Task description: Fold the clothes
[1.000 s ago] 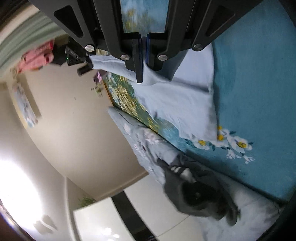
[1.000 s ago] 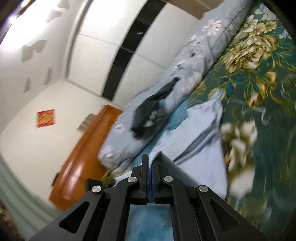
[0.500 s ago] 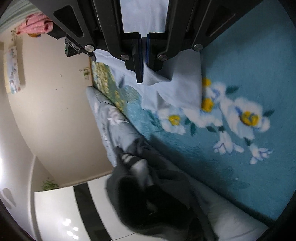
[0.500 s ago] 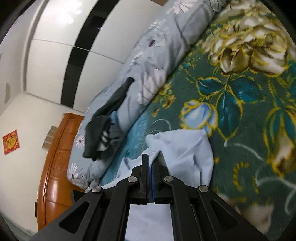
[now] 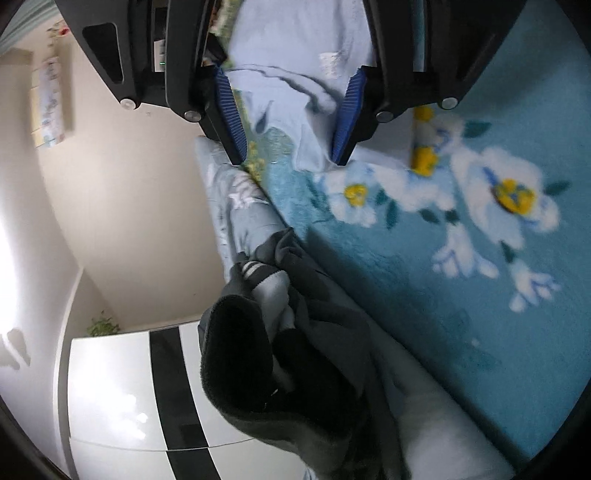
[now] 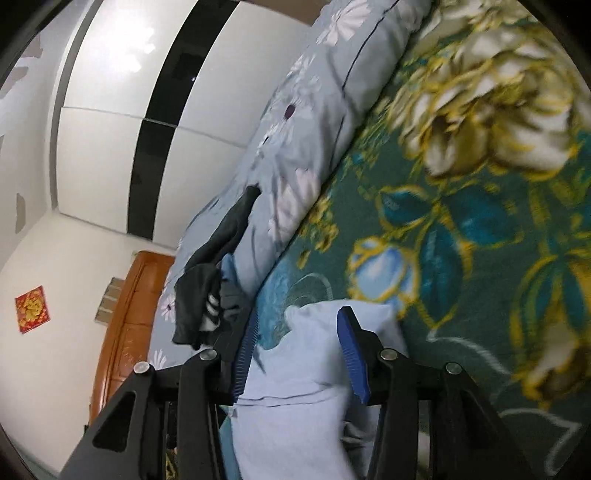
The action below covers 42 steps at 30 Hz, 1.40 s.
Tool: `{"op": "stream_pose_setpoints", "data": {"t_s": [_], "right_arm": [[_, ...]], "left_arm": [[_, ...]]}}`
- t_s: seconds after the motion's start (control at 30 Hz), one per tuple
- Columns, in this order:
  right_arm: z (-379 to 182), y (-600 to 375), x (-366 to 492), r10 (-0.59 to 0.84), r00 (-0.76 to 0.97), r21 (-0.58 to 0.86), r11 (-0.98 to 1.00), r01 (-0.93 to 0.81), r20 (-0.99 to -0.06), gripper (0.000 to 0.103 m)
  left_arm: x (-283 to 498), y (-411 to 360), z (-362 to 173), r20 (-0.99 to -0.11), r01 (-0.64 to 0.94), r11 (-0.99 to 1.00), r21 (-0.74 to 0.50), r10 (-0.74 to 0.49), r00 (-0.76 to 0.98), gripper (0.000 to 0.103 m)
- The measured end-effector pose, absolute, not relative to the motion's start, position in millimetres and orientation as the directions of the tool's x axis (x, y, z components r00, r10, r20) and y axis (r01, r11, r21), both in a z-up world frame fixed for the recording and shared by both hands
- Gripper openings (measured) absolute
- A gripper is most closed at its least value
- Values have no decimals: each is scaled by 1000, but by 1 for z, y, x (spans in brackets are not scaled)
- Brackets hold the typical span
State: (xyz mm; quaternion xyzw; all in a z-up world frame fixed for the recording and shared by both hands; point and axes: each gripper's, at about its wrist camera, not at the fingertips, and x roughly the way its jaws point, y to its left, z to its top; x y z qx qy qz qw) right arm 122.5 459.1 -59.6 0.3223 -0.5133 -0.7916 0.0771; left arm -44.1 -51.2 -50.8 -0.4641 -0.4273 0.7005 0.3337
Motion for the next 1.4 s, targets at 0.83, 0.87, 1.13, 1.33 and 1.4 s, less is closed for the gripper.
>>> {"op": "stream_pose_setpoints", "data": {"t_s": [0.83, 0.87, 1.13, 1.33, 1.4], "right_arm": [[-62, 429, 103, -506, -634, 758, -619, -205, -585, 4], [-62, 433, 103, -517, -647, 779, -593, -202, -561, 4], [-75, 457, 80, -495, -726, 866, -407, -291, -477, 4], [-85, 459, 68, -485, -719, 855, -413, -314, -498, 7], [-79, 460, 68, -472, -722, 844, -444, -300, -505, 7]], "left_arm": [[-41, -24, -31, -589, -292, -629, -721, 778, -220, 5], [-44, -24, -30, -567, -285, -607, -742, 795, -214, 5], [-78, -29, -50, -457, -96, -490, -867, 856, -242, 4], [-79, -34, -69, -472, -34, -498, -867, 840, -269, 6], [-70, -37, -64, -484, -60, -516, -855, 833, -270, 7]]}}
